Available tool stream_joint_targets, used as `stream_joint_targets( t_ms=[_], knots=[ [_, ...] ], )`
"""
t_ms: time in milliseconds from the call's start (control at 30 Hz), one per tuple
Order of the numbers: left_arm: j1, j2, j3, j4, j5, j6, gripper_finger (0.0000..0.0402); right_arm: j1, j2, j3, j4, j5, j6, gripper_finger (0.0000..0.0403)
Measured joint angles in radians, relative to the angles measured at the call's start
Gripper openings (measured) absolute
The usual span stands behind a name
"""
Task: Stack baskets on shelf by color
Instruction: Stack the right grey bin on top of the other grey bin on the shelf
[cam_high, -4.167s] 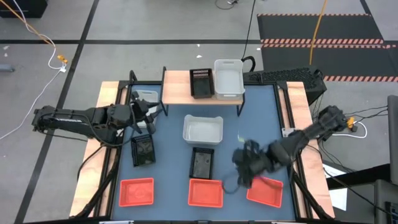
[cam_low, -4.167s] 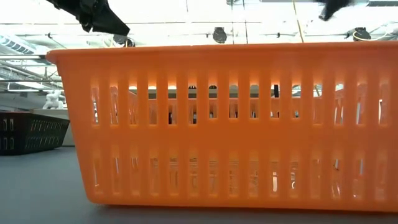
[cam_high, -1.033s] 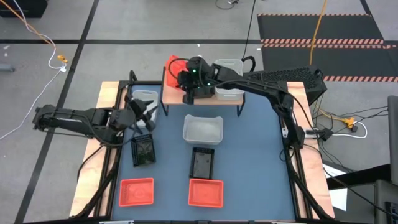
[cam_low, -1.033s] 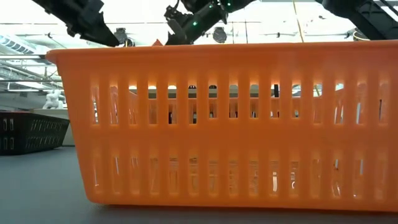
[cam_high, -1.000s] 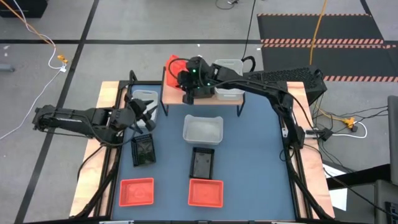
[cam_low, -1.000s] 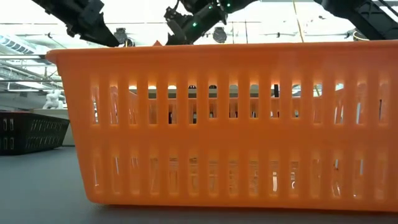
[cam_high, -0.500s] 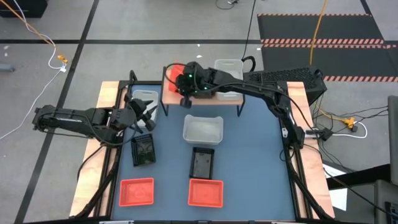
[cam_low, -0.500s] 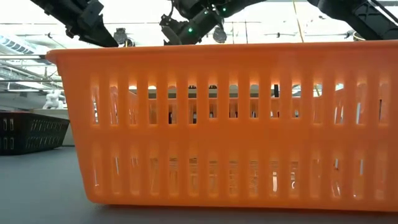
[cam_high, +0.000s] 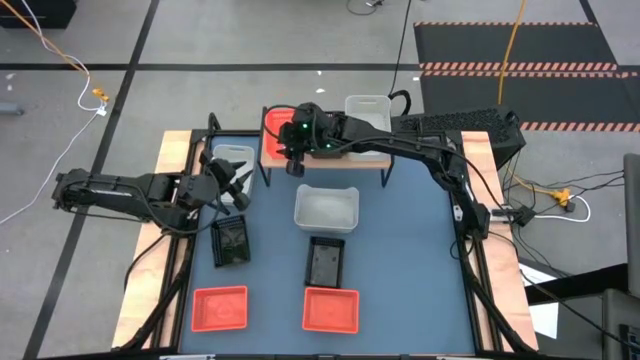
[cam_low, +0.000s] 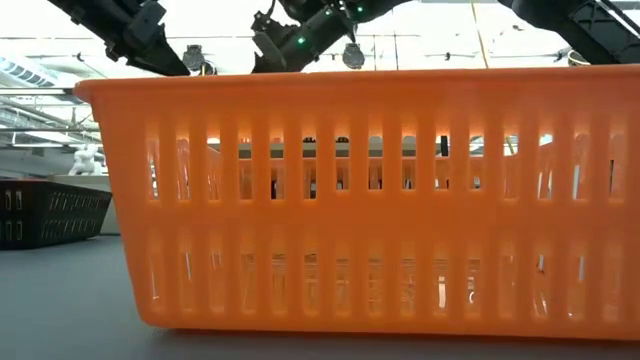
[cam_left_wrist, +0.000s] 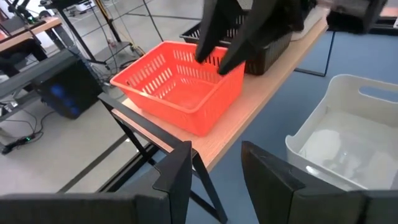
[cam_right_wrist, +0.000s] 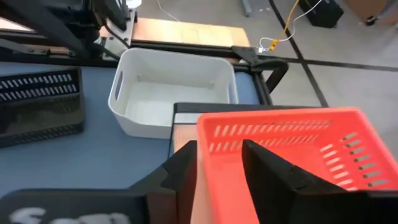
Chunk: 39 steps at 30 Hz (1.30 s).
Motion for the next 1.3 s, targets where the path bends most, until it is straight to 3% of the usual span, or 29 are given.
stream_joint_targets(
  t_ms=[133,300,467,733,967,1067,1300],
  knots=[
    [0.000,0.000,0.000,-0.025,0.000,0.000,0.0141,0.011,-0.082,-0.001,-0.029,0.002,-0.020,0.0138],
    [-0.008,0.000,0.000,-0.027,0.011,0.003,0.0140,0.072,-0.200,-0.017,-0.245,-0.001,-0.012,0.0135],
    [-0.018,0.002,0.000,-0.008,0.083,0.029,0.0140,0.195,-0.345,-0.264,-0.255,0.002,-0.006,0.0130],
    [-0.037,0.004,0.000,0.019,0.103,0.004,0.0140,0.327,-0.669,-0.804,-0.042,-0.002,-0.111,0.0129],
    [-0.038,0.064,0.000,0.143,0.103,0.020,0.0140,0.375,-0.826,-1.204,0.496,-0.001,-0.271,0.0129],
    [-0.041,0.119,0.000,0.172,0.119,-0.015,0.0141,0.401,-0.833,-1.262,0.613,-0.002,-0.238,0.0129],
    [-0.090,0.280,0.000,0.211,0.137,-0.199,0.0140,0.480,-0.827,-1.266,0.593,-0.001,-0.112,0.0129]
  ],
)
